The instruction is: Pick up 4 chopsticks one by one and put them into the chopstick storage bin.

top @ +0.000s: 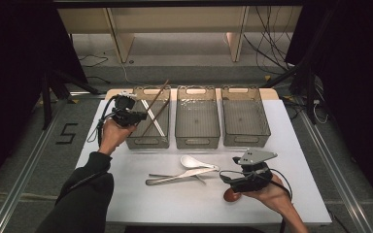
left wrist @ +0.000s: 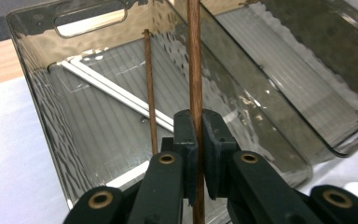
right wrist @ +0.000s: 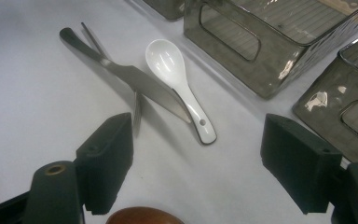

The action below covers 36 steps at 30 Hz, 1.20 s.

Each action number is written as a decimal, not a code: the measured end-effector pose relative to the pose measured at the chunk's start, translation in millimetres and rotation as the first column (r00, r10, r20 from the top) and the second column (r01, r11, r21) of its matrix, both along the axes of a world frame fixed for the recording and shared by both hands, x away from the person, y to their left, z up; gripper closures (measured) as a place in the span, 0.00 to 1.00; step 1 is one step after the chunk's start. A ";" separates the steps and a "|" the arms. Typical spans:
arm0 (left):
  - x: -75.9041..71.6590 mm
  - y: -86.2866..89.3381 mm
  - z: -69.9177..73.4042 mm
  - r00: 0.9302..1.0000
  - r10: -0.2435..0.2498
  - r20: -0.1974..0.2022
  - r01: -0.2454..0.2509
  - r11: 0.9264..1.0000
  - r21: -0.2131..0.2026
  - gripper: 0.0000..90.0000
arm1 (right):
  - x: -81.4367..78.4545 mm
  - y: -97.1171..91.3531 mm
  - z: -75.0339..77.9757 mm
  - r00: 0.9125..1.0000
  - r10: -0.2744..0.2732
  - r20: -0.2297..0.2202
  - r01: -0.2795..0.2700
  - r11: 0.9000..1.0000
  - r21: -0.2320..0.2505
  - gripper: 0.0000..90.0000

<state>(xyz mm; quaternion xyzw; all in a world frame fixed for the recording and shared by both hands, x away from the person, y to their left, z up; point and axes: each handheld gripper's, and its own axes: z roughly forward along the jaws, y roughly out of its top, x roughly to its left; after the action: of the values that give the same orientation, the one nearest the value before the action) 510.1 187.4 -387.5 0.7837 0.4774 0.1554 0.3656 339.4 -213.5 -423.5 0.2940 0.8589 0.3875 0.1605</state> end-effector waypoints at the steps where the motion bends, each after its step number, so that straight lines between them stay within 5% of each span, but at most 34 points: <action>1: 1.5 0.2 -1.0 1.000 0.004 0.000 -0.004 1.000 0.001 0.94 | 0.0 -0.2 0.0 1.000 0.000 0.001 0.000 1.000 0.000 0.29; 12: 15.7 6.0 -11.8 0.998 0.049 -0.025 -0.049 0.999 -0.006 0.94 | 0.1 -0.6 -0.6 1.000 0.002 -0.002 -0.002 1.000 -0.001 0.29; 36: 32.1 5.4 -12.5 0.996 0.075 -0.047 -0.074 0.997 0.019 0.94 | -0.6 -1.2 -0.7 1.000 0.005 -0.002 -0.005 1.000 0.004 0.29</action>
<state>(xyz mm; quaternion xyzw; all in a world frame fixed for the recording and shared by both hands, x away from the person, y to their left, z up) 542.2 192.8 -400.0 0.7720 0.5135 0.1545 0.3413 338.9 -214.7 -424.2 0.2926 0.8589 0.3896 0.1579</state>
